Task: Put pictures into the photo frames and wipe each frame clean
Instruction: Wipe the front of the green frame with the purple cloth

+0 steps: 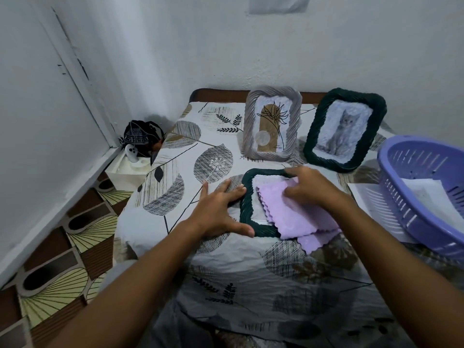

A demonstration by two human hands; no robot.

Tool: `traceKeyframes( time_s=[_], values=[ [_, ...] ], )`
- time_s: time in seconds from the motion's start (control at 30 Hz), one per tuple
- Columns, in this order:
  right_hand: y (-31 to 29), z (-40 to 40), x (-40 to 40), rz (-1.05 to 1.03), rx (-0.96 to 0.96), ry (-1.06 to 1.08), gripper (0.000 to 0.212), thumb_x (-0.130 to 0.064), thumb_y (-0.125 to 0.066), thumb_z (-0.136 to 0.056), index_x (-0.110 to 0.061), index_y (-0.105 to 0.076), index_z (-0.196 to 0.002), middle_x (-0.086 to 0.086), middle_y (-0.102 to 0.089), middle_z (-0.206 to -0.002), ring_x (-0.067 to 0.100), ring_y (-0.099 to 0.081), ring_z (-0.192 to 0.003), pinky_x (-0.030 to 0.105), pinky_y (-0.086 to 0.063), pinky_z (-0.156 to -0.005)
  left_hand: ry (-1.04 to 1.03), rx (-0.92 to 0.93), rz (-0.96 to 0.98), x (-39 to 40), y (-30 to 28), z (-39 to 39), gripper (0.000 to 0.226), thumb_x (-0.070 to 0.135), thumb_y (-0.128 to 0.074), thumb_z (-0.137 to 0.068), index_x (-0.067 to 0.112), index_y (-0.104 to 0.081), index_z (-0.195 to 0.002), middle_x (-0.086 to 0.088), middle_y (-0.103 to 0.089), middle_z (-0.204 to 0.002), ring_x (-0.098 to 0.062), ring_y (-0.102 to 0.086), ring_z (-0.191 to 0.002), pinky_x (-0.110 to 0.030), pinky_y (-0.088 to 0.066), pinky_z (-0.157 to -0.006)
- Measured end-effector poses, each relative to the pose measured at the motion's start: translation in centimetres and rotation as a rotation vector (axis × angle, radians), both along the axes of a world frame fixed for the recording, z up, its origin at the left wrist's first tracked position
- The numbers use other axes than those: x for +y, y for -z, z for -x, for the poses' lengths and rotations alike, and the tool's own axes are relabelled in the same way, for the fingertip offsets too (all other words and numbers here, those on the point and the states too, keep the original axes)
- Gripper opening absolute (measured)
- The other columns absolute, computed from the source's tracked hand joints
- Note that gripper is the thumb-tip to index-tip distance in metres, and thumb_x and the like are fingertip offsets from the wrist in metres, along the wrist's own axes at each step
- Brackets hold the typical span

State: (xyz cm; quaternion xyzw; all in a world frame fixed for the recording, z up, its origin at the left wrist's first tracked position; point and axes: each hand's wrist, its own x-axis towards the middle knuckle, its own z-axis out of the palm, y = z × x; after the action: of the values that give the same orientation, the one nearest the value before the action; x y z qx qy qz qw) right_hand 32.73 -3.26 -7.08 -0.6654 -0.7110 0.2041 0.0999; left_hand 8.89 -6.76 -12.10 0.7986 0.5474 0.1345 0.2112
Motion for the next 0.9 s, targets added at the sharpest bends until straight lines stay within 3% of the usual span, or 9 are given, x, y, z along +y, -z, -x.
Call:
traceKeyframes(
  time_s=[0.17,0.2,0.27,0.3,0.47,0.67,0.73,0.8,0.9],
  values=[
    [-0.8,-1.5,0.5,0.042,0.226,0.263,0.069,-0.021,-0.076,-0.078,-0.004,-0.046,-0.137,0.014,-0.055,-0.131,0.030,-0.054,-0.113,0.028,-0.040,-0.083,0.000,-0.006,-0.007,0.1,0.0,0.0,0.128,0.090,-0.055,-0.034,0.036,-0.029,-0.147,-0.003,-0.016,-0.160,-0.009,-0.002,-0.147,-0.048,0.018,-0.115],
    [-0.9,-2.0,0.7,0.079,0.274,0.291,0.059,-0.022,-0.079,-0.076,-0.001,-0.053,-0.126,0.014,-0.059,-0.117,0.029,-0.057,-0.100,0.028,-0.041,-0.076,0.000,-0.004,-0.010,0.1,0.1,0.1,0.128,0.091,-0.054,-0.034,0.037,-0.029,-0.147,-0.002,-0.016,-0.160,-0.008,-0.002,-0.147,-0.048,0.018,-0.115],
    [-1.3,-2.9,0.6,0.152,0.357,0.315,0.033,-0.025,-0.082,-0.072,-0.003,-0.060,-0.083,0.010,-0.057,-0.077,0.022,-0.051,-0.063,0.026,-0.036,-0.058,-0.005,0.000,-0.011,0.2,0.1,0.1,0.128,0.090,-0.056,-0.033,0.037,-0.029,-0.147,-0.001,-0.017,-0.159,-0.007,-0.001,-0.147,-0.047,0.018,-0.115],
    [-1.4,-3.4,0.4,0.188,0.381,0.323,0.034,-0.025,-0.084,-0.070,-0.004,-0.058,-0.070,0.011,-0.053,-0.065,0.020,-0.046,-0.055,0.025,-0.034,-0.054,-0.009,0.001,-0.009,0.1,0.1,0.0,0.128,0.090,-0.057,-0.033,0.037,-0.029,-0.147,-0.002,-0.016,-0.160,-0.008,-0.001,-0.147,-0.047,0.017,-0.115],
    [-1.3,-5.4,-0.7,0.321,0.431,0.341,0.040,-0.026,-0.089,-0.058,0.002,-0.065,-0.073,0.018,-0.066,-0.078,0.030,-0.059,-0.072,0.040,-0.046,-0.066,-0.001,0.000,-0.008,-0.1,-0.3,-0.1,0.126,0.085,-0.066,-0.038,0.035,-0.030,-0.148,-0.002,-0.015,-0.159,-0.009,-0.003,-0.146,-0.048,0.017,-0.115],
    [-1.8,-5.5,-2.0,0.355,0.853,0.241,0.016,-0.005,-0.068,-0.083,-0.002,-0.056,-0.093,0.021,-0.058,-0.092,0.032,-0.055,-0.084,0.044,-0.044,-0.080,-0.030,-0.167,0.115,0.5,-1.1,0.1,0.119,0.083,-0.064,-0.037,0.032,-0.041,-0.142,-0.004,-0.026,-0.156,-0.007,-0.014,-0.145,-0.044,0.015,-0.116],
    [-2.7,-5.6,-2.2,0.328,0.933,0.237,0.012,-0.003,-0.064,-0.085,-0.003,-0.054,-0.093,0.021,-0.060,-0.092,0.031,-0.058,-0.082,0.042,-0.047,-0.079,-0.057,-0.320,0.169,0.8,-1.4,0.3,0.115,0.081,-0.072,-0.041,0.025,-0.048,-0.139,-0.003,-0.042,-0.148,-0.007,-0.033,-0.139,-0.047,-0.007,-0.120],
    [-3.5,-5.3,-2.3,0.305,1.040,0.221,0.023,-0.001,-0.062,-0.083,-0.001,-0.054,-0.104,0.020,-0.061,-0.097,0.031,-0.058,-0.086,0.041,-0.048,-0.078,-0.098,-0.500,0.168,0.6,-1.9,0.2,0.098,0.068,-0.079,-0.055,0.015,-0.054,-0.134,-0.003,-0.058,-0.134,-0.009,-0.054,-0.123,-0.039,-0.039,-0.109],
    [-4.3,-3.8,-2.4,0.329,1.288,0.187,0.051,-0.001,-0.064,-0.071,-0.001,-0.052,-0.120,0.017,-0.061,-0.101,0.029,-0.059,-0.090,0.039,-0.054,-0.076,-0.237,-0.804,0.131,-0.4,-3.5,-0.8,0.059,0.038,-0.071,-0.078,0.007,-0.058,-0.127,-0.008,-0.069,-0.111,-0.021,-0.066,-0.104,-0.032,-0.055,-0.090]
  ],
)
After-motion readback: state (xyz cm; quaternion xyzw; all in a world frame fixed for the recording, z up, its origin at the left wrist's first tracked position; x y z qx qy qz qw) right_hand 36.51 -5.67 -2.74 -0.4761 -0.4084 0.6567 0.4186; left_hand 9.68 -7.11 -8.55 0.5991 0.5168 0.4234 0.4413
